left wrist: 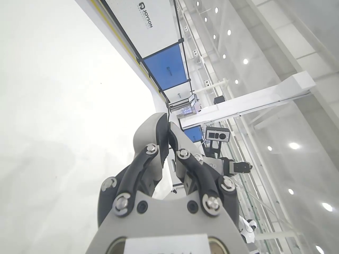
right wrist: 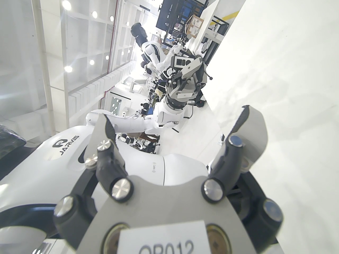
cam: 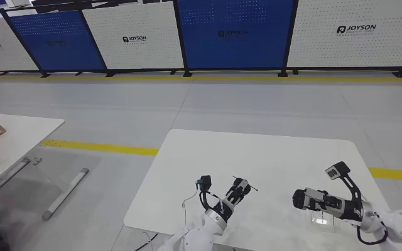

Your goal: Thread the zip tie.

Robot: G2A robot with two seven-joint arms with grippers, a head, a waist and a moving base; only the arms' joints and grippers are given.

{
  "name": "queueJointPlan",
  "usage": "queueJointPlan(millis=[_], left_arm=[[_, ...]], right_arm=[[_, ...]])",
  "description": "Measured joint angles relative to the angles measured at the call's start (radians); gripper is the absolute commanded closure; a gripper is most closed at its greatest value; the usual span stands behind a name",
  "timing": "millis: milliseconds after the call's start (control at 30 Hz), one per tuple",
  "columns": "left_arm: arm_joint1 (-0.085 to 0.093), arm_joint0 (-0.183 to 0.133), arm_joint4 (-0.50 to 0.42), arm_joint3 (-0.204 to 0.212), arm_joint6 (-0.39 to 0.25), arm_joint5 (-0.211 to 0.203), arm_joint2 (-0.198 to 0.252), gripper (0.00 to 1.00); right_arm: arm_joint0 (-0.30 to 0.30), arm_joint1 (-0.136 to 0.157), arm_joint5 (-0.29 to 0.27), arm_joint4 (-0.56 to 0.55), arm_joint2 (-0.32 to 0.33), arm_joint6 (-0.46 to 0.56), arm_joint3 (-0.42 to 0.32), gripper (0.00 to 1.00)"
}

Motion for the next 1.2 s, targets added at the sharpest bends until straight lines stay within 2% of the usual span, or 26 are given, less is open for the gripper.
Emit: queueJointPlan(millis=[100,333,400,500,867,1000,1100,1133,1200], left_arm=[[0.0,0.0,0.0,0.0,0.0,0.0,0.0,1.0],[0.0,0.0,0.0,0.0,0.0,0.0,0.0,1.0],[0.0,0.0,0.0,0.0,0.0,0.0,0.0,1.0],[0.0,0.0,0.0,0.0,0.0,0.0,0.0,1.0],[0.0,0.0,0.0,0.0,0.0,0.0,0.0,1.0],[0.0,0.0,0.0,0.0,0.0,0.0,0.0,1.0],[0.0,0.0,0.0,0.0,0.0,0.0,0.0,1.0],[0.0,0.0,0.0,0.0,0.0,0.0,0.0,1.0],[0.0,0.0,0.0,0.0,0.0,0.0,0.0,1.0]], right_arm=[[0.007,0.007,0.014,-0.108,0.012,0.0,-0.041,0.0],[0.098,0.032,0.132,-0.296,0.05,0.189,-0.064,0.0],[0.121,0.038,0.148,-0.365,0.039,0.197,-0.08,0.0],[0.143,0.055,0.139,-0.487,-0.01,0.194,-0.126,0.0],[0.141,0.058,0.143,-0.508,-0.018,0.184,-0.134,0.0],[0.14,0.065,0.233,-0.563,0.003,0.157,-0.156,0.0],[0.13,0.076,0.35,-0.619,0.041,0.145,-0.182,0.0],[0.121,0.08,0.404,-0.643,0.052,0.14,-0.2,0.0],[0.112,0.084,0.472,-0.668,0.056,0.156,-0.22,0.0]])
